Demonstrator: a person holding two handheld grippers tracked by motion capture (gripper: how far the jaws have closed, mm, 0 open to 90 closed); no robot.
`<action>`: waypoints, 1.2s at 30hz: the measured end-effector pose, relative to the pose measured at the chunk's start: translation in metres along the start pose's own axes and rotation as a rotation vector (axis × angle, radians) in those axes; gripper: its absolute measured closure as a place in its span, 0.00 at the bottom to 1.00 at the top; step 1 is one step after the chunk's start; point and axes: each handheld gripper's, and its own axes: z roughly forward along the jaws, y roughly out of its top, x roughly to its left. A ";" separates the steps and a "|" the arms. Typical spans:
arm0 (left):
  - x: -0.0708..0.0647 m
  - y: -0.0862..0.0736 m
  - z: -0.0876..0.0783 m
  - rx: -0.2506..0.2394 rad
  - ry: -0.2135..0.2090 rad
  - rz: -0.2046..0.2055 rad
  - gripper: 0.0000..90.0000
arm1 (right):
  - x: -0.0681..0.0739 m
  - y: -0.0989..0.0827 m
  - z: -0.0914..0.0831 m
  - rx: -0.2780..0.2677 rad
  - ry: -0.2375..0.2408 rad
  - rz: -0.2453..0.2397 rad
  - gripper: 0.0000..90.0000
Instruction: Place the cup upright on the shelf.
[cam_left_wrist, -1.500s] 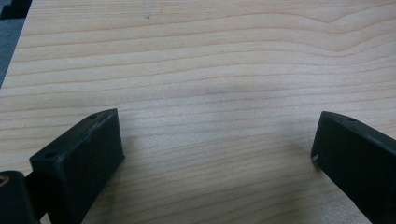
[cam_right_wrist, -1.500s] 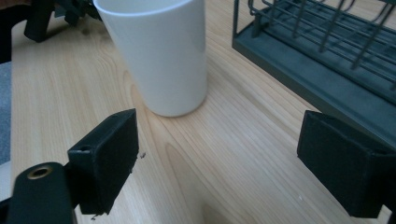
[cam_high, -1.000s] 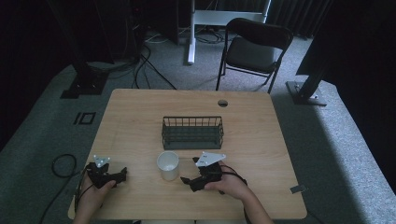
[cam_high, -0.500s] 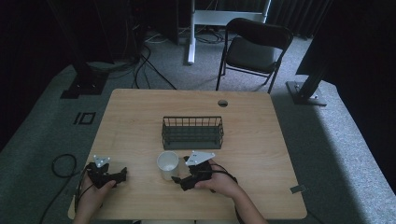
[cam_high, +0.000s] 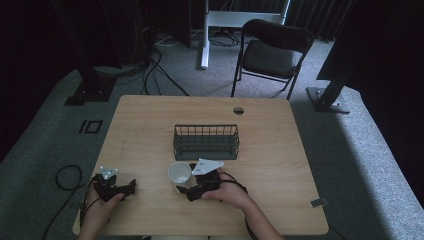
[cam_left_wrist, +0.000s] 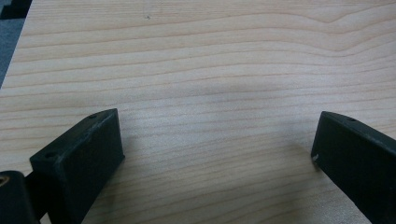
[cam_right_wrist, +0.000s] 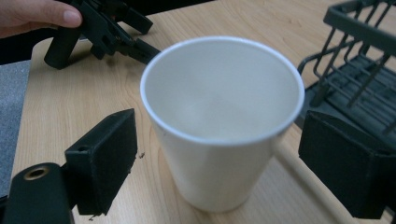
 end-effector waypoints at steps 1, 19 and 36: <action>0.000 0.000 0.000 0.000 0.000 0.000 0.03 | 0.000 0.001 0.001 -0.003 0.002 0.001 0.13; 0.000 0.000 0.000 0.000 0.000 -0.001 0.03 | 0.000 0.006 0.016 -0.027 0.004 0.014 0.13; 0.000 0.000 0.000 0.000 -0.001 -0.001 0.03 | 0.001 0.014 0.015 -0.019 -0.010 0.005 0.21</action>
